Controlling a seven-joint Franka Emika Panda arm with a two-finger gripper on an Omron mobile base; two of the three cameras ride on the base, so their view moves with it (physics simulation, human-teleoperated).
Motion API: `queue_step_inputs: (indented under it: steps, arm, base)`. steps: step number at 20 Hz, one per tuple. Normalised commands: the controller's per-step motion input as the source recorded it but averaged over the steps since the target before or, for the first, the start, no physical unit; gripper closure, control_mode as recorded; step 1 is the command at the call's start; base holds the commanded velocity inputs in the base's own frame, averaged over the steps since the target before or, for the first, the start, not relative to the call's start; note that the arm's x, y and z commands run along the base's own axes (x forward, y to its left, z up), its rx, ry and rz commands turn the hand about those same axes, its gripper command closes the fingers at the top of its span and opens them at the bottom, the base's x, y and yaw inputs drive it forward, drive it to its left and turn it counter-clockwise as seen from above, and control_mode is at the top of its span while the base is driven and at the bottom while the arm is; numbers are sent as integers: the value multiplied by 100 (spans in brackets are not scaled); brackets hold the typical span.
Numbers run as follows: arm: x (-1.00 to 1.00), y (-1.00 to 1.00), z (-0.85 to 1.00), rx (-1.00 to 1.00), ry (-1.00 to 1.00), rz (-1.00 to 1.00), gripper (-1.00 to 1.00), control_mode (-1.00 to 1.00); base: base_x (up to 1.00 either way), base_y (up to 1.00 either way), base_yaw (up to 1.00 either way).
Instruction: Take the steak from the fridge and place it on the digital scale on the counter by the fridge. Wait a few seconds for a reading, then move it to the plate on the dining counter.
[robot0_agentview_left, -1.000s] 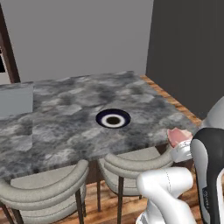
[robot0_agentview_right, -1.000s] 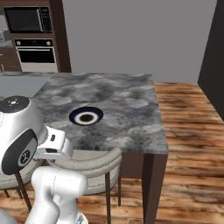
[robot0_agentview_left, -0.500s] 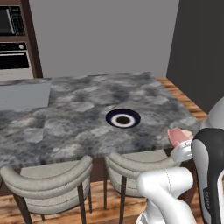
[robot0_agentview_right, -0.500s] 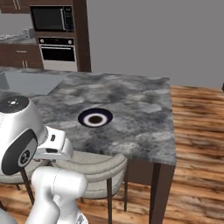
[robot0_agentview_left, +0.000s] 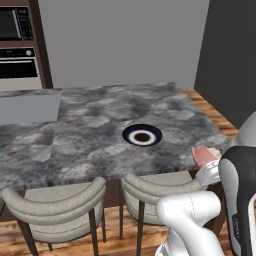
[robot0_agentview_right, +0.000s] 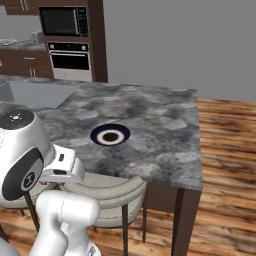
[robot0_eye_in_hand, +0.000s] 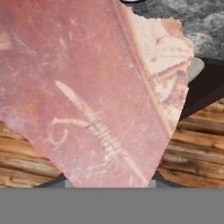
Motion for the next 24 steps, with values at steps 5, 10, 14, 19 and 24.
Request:
queue_step_inputs:
  steps: [5,10,14,19,24]
  arm:
    - [0,0,0,0,0,0,100,100]
    - [26,0,0,0,3,1,100,-100]
    - [100,0,0,0,14,9,100,-100]
    - [100,0,0,0,10,4,100,-100]
    - [100,0,-9,0,15,-2,100,-100]
  base:
    - [2,0,2]
    - [7,0,0]
    - [0,0,0]
    - [0,0,0]
    - [0,0,0]
